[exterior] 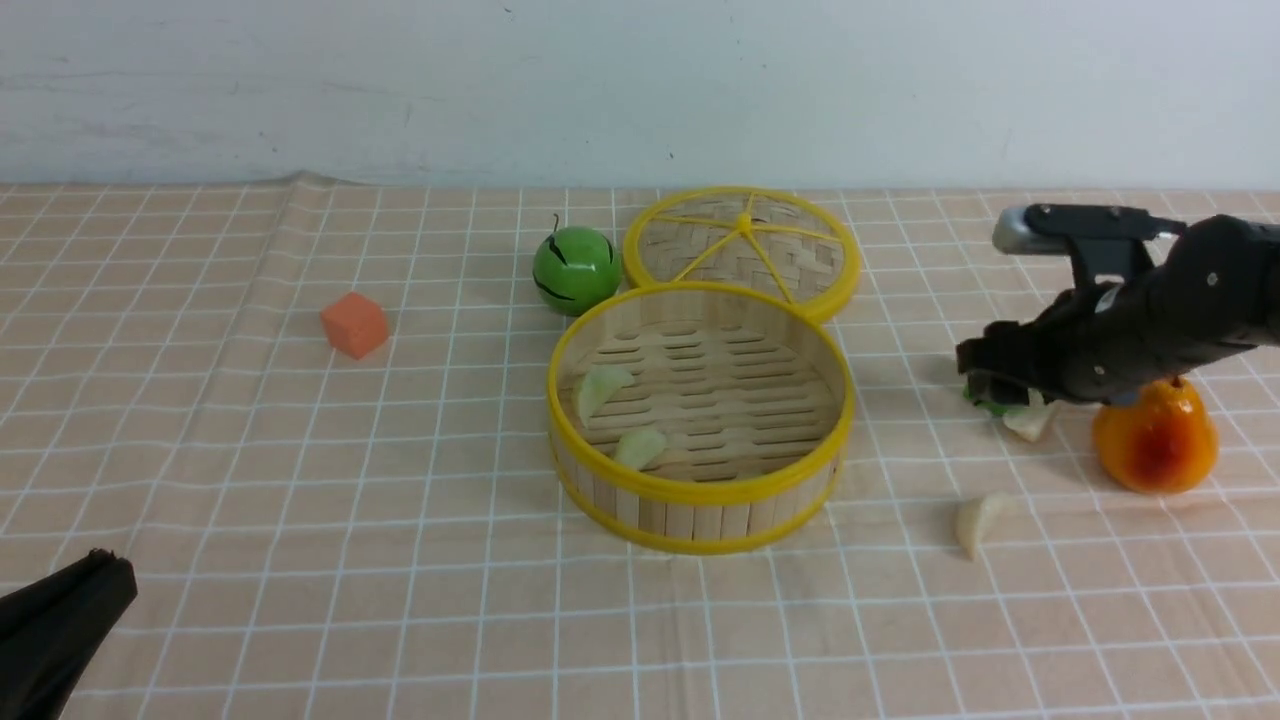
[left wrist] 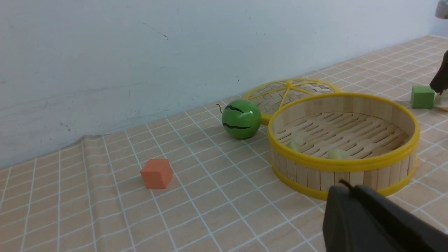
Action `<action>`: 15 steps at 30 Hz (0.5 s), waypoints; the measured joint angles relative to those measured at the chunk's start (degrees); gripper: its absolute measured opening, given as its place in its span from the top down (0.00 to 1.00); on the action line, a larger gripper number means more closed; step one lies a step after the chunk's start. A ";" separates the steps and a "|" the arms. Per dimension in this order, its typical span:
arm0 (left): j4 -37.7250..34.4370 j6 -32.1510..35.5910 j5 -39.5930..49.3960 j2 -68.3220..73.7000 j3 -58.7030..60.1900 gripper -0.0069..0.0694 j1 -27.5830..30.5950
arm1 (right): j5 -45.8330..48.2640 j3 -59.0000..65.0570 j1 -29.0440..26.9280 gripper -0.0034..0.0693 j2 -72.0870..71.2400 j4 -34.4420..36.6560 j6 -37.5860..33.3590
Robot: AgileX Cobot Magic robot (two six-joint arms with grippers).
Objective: Put the dumplings into the steamer on the table with the brown tablecloth.
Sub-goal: 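Reach for and grasp a dumpling lying on the table beside the steamer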
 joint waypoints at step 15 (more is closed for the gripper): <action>0.36 1.11 -0.42 0.00 0.00 0.93 0.00 | -3.17 -3.50 -2.33 0.33 7.15 -7.69 5.71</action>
